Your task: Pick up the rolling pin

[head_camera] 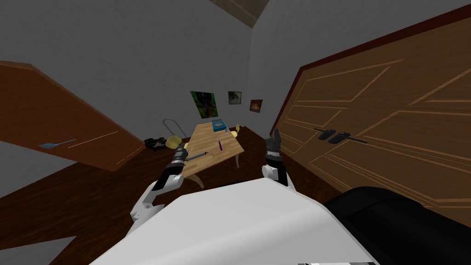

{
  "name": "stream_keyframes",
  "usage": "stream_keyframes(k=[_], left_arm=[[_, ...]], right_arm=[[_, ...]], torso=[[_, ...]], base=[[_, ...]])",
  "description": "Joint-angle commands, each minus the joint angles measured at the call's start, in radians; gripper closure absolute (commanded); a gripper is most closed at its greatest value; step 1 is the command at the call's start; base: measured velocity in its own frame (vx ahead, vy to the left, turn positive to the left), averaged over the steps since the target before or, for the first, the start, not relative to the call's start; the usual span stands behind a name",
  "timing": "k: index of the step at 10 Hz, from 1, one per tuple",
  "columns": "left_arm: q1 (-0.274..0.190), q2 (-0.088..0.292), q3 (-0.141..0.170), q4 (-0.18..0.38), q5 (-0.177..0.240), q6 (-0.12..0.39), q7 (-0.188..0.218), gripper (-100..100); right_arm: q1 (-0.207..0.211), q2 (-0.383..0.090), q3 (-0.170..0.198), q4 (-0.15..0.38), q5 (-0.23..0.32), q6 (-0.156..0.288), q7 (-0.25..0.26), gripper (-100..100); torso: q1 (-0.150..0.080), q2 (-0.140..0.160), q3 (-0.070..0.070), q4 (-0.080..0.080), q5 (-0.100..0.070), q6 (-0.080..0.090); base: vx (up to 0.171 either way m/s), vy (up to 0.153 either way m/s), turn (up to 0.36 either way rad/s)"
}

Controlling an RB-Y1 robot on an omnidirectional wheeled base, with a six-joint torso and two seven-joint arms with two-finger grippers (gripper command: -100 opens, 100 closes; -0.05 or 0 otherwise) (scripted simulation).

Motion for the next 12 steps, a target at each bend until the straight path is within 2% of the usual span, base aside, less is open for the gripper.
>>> stream_keyframes(k=[1, 2, 3, 4, 5, 6, 7, 8, 9, 10, 11, 12], left_arm=[[-0.009, 0.007, 0.013, 0.040, 0.000, 0.039, 0.003, -100], [-0.036, 0.031, 0.044, 0.079, 0.004, 0.079, 0.011, -100], [-0.036, 0.031, 0.044, 0.099, 0.004, 0.098, 0.011, -100], [-0.062, 0.054, 0.076, 0.142, 0.007, 0.130, 0.020, -100], [-0.062, 0.054, 0.076, 0.159, 0.007, 0.158, 0.020, -100], [-0.088, 0.077, 0.108, 0.196, 0.010, 0.186, 0.028, -100], [-0.088, 0.077, 0.108, 0.219, 0.010, 0.212, 0.028, -100], [-0.088, 0.077, 0.108, 0.219, 0.010, 0.218, 0.028, -100], [-0.112, 0.098, 0.141, 0.262, 0.013, 0.259, 0.037, -100], [-0.112, 0.098, 0.141, 0.281, 0.013, 0.279, 0.037, -100], [-0.136, 0.119, 0.174, 0.326, 0.016, 0.308, 0.045, -100], [-0.136, 0.119, 0.174, 0.342, 0.016, 0.339, 0.045, -100]], right_arm=[[0.000, 0.000, 0.000, 0.000, 0.000, 0.000, 0.000, 0], [0.000, 0.000, 0.000, 0.000, 0.000, 0.000, 0.000, 0], [0.000, 0.000, 0.000, 0.000, 0.000, 0.000, 0.000, 0], [0.000, 0.000, 0.000, 0.000, 0.000, 0.000, 0.000, 0], [0.000, 0.000, 0.000, 0.000, 0.000, 0.000, 0.000, 0], [0.000, 0.000, 0.000, 0.000, 0.000, 0.000, 0.000, 0], [0.000, 0.000, 0.000, 0.000, 0.000, 0.000, 0.000, 0], [0.000, 0.000, 0.000, 0.000, 0.000, 0.000, 0.000, 0], [0.000, 0.000, 0.000, 0.000, 0.000, 0.000, 0.000, 0], [0.000, 0.000, 0.000, 0.000, 0.000, 0.000, 0.000, 0], [0.000, 0.000, 0.000, 0.000, 0.000, 0.000, 0.000, 0], [0.000, 0.000, 0.000, 0.000, 0.000, 0.000, 0.000, 0]], torso=[[0.000, 0.000, 0.000, 0.000, 0.000, 0.000], [0.000, 0.000, 0.000, 0.000, 0.000, -0.001], [-0.001, 0.001, 0.000, 0.000, 0.000, 0.000], [0.000, 0.000, 0.000, 0.000, 0.000, -0.001], [0.000, 0.000, 0.000, 0.000, 0.000, 0.000], [0.001, 0.000, 0.000, 0.000, 0.000, -0.001], [0.001, 0.000, 0.000, 0.000, 0.000, 0.000], [0.002, 0.000, 0.000, 0.000, 0.000, -0.001], [0.004, 0.000, 0.000, 0.000, 0.001, -0.001], [0.003, 0.000, 0.000, 0.000, 0.001, 0.000], [0.003, 0.000, 0.000, 0.000, 0.001, -0.001], [0.002, 0.000, 0.000, 0.000, 0.000, -0.001]], base=[[-0.009, -0.069, -0.137], [-0.018, -0.087, -0.324], [-0.001, -0.066, -0.127], [0.002, -0.079, -0.231], [0.004, -0.058, -0.149], [0.005, -0.064, -0.279], [0.005, -0.045, -0.161], [0.004, -0.013, 0.019], [0.006, -0.035, -0.323], [0.008, -0.027, -0.154], [0.012, -0.044, -0.228], [0.007, -0.031, -0.125]])
